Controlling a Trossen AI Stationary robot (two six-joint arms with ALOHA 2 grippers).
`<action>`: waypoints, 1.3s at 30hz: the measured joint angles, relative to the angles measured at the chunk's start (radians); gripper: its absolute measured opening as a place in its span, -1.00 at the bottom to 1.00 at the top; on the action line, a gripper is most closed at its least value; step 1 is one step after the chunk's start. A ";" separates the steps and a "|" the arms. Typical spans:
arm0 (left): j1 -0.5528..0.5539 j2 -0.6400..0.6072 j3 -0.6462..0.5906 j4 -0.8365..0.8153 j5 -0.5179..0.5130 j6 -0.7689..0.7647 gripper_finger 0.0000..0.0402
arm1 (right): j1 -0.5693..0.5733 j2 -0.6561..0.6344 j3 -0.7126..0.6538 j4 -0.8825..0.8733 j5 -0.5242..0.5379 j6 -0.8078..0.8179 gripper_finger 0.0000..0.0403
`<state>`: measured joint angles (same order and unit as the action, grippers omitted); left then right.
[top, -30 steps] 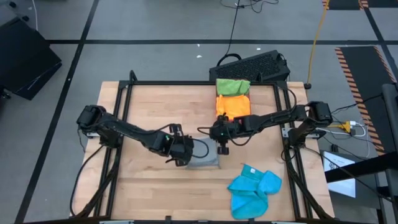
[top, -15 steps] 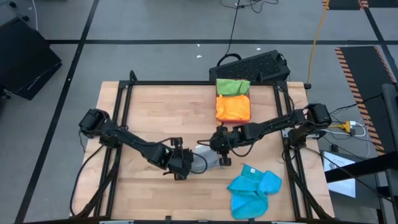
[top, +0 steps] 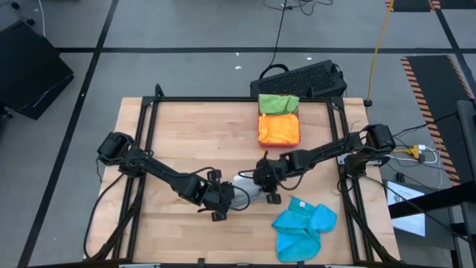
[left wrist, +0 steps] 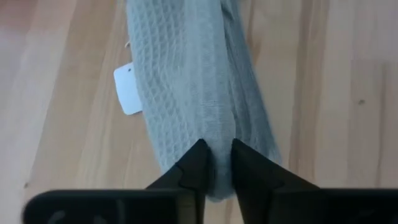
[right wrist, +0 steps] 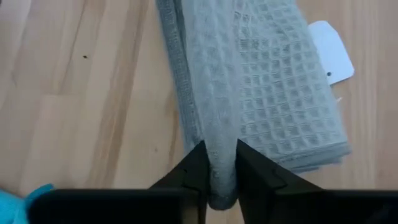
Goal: Fold microfiber towels
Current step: Fold the gray microfiber cloth
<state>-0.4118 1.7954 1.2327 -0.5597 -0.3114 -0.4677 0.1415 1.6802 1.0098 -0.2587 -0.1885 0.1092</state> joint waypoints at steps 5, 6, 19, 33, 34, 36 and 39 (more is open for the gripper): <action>0.001 0.000 0.000 0.079 0.020 -0.043 -0.44 | 0.004 0.000 -0.006 0.003 -0.040 0.001 -0.50; 0.002 0.000 0.000 0.097 0.045 -0.054 -0.40 | 0.004 0.000 -0.006 0.002 -0.061 0.004 -0.46; 0.060 -0.002 -0.008 0.110 0.210 -0.369 -0.26 | 0.003 -0.009 -0.012 0.103 -0.258 0.059 -0.15; 0.101 -0.003 -0.223 0.308 0.256 -0.469 -0.25 | -0.016 0.004 -0.331 0.601 -0.074 0.177 -0.38; 0.106 -0.003 -0.225 0.315 0.282 -0.460 -0.25 | -0.016 0.004 -0.347 0.616 -0.075 0.176 -0.39; 0.115 -0.005 -0.223 0.337 0.331 -0.441 -0.25 | -0.017 0.000 -0.365 0.638 -0.082 0.181 -0.39; 0.130 -0.044 -0.212 0.332 0.373 -0.412 -0.25 | -0.017 -0.036 -0.366 0.649 -0.130 0.212 -0.39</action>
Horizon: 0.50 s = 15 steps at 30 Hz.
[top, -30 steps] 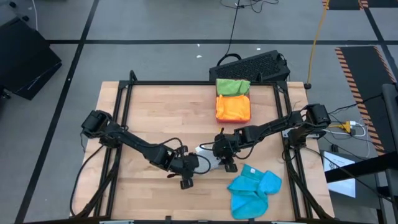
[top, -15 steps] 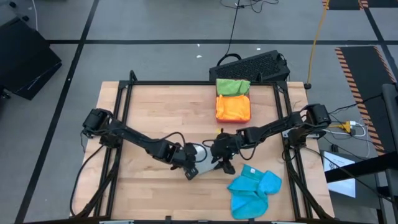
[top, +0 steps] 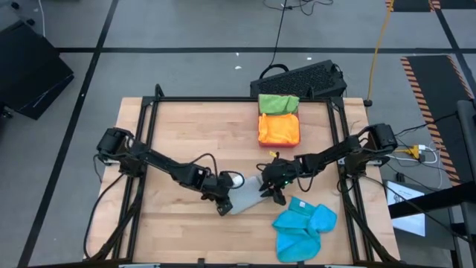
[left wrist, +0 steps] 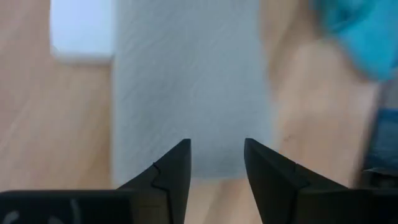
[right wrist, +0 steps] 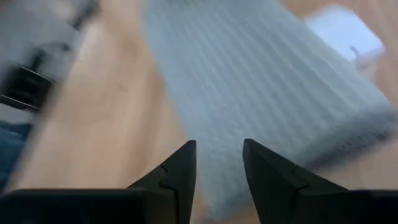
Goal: Fold microfiber towels
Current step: Fold the gray microfiber cloth, then stack the gray microfiber cloth on top of the yellow microfiber cloth in the red bin
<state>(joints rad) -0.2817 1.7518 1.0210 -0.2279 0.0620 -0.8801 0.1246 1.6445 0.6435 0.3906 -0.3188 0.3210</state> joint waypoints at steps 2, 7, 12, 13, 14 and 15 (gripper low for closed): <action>0.010 -0.031 0.003 -0.002 -0.008 0.011 -0.25 | 0.001 -0.037 0.002 0.008 0.000 0.033 -0.39; 0.046 -0.052 0.002 -0.054 -0.083 -0.034 -0.25 | 0.000 -0.135 0.002 -0.009 0.059 0.074 -0.39; 0.116 -0.042 -0.027 -0.023 -0.017 -0.040 -0.13 | -0.001 -0.212 0.002 -0.098 0.131 0.092 -0.39; 0.129 -0.042 -0.037 -0.005 0.014 -0.028 -0.07 | -0.001 -0.220 0.001 -0.110 0.132 0.099 -0.39; 0.143 -0.043 -0.046 0.018 0.044 -0.015 0.00 | -0.001 -0.226 0.002 -0.117 0.132 0.109 -0.39; 0.153 -0.043 -0.060 0.038 0.073 -0.003 0.08 | -0.001 -0.233 0.003 -0.139 0.132 0.114 -0.39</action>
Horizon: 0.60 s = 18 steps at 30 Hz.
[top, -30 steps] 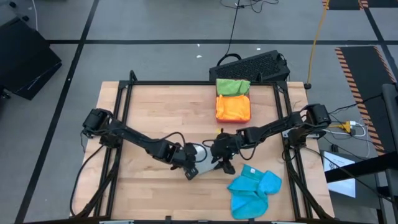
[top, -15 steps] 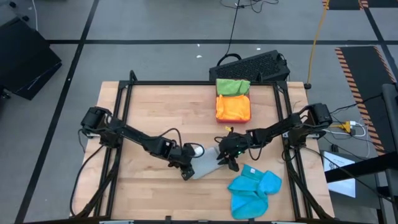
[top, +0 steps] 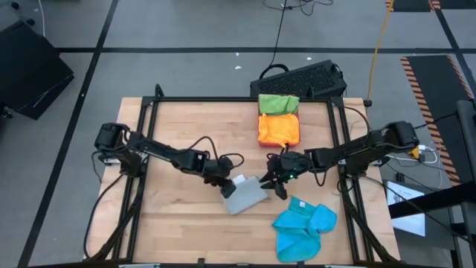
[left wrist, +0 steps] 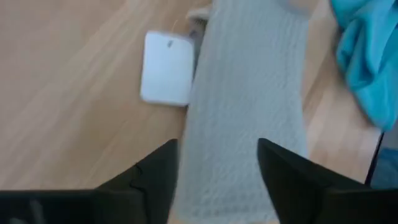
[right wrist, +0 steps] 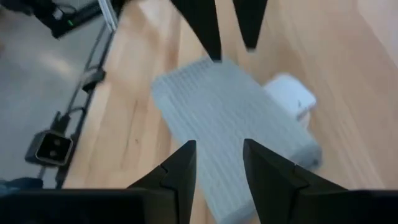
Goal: Fold microfiber towels
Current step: Stack the gray microfiber cloth on top of the yellow microfiber cloth in the red bin
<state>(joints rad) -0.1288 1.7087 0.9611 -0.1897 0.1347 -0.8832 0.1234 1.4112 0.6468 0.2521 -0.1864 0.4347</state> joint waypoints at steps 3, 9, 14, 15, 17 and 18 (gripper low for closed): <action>0.020 0.000 -0.051 0.014 0.055 0.037 0.27 | 0.000 -0.009 -0.002 -0.032 0.000 0.004 -0.39; 0.002 0.001 -0.132 0.108 0.123 0.118 0.37 | -0.002 -0.014 -0.001 -0.051 0.003 0.029 -0.39; -0.029 0.000 -0.189 0.208 0.062 0.180 0.22 | -0.030 -0.014 -0.001 -0.047 0.003 0.036 -0.39; -0.033 0.003 -0.194 0.223 0.053 0.194 0.17 | -0.037 -0.014 -0.001 -0.046 0.003 0.041 -0.39; -0.040 0.010 -0.207 0.258 0.046 0.231 0.07 | -0.052 -0.014 -0.001 -0.039 0.003 0.053 -0.39; -0.044 0.012 -0.213 0.278 0.042 0.253 0.00 | -0.060 -0.014 -0.001 -0.034 0.003 0.063 -0.39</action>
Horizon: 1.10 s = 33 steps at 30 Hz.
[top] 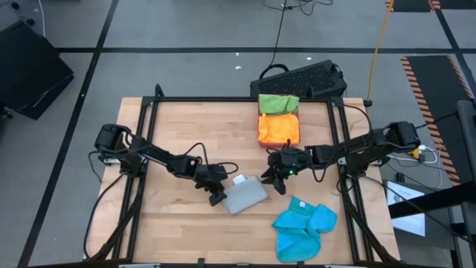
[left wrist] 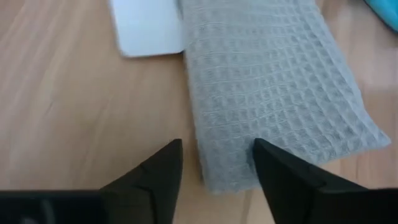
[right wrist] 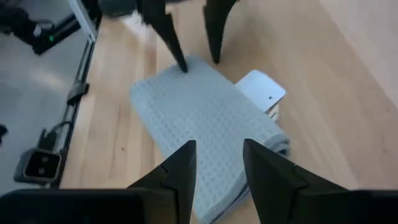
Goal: Fold microfiber towels
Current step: Stack the gray microfiber cloth on top of the yellow microfiber cloth in the red bin
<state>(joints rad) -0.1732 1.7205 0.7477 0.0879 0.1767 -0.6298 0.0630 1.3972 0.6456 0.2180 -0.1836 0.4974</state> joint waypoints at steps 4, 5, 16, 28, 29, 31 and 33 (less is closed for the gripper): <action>-0.012 0.029 -0.006 0.068 0.014 0.097 -0.28 | -0.056 0.019 0.039 -0.088 -0.051 0.072 -0.36; -0.015 0.030 -0.006 0.075 0.024 0.115 -0.36 | -0.068 0.029 0.051 -0.105 -0.071 0.074 -0.34; -0.026 0.030 -0.006 0.094 0.004 0.190 -0.89 | -0.172 0.219 0.176 -0.051 -0.247 -0.001 0.13; -0.025 0.010 0.043 0.039 -0.047 0.262 -0.92 | -0.222 0.505 0.315 -0.054 -0.588 -0.153 0.25; -0.024 0.010 0.043 0.034 -0.048 0.262 -0.94 | -0.222 0.521 0.315 -0.055 -0.610 -0.156 0.25; -0.020 0.010 0.043 0.024 -0.048 0.262 -0.96 | -0.217 0.543 0.317 -0.050 -0.641 -0.172 0.22; -0.017 0.010 0.043 0.017 -0.049 0.262 -0.96 | -0.208 0.551 0.319 -0.057 -0.655 -0.193 0.14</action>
<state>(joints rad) -0.1902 1.7309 0.7906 0.1046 0.1278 -0.3679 -0.1451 1.9480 0.9646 0.1612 -0.8390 0.3044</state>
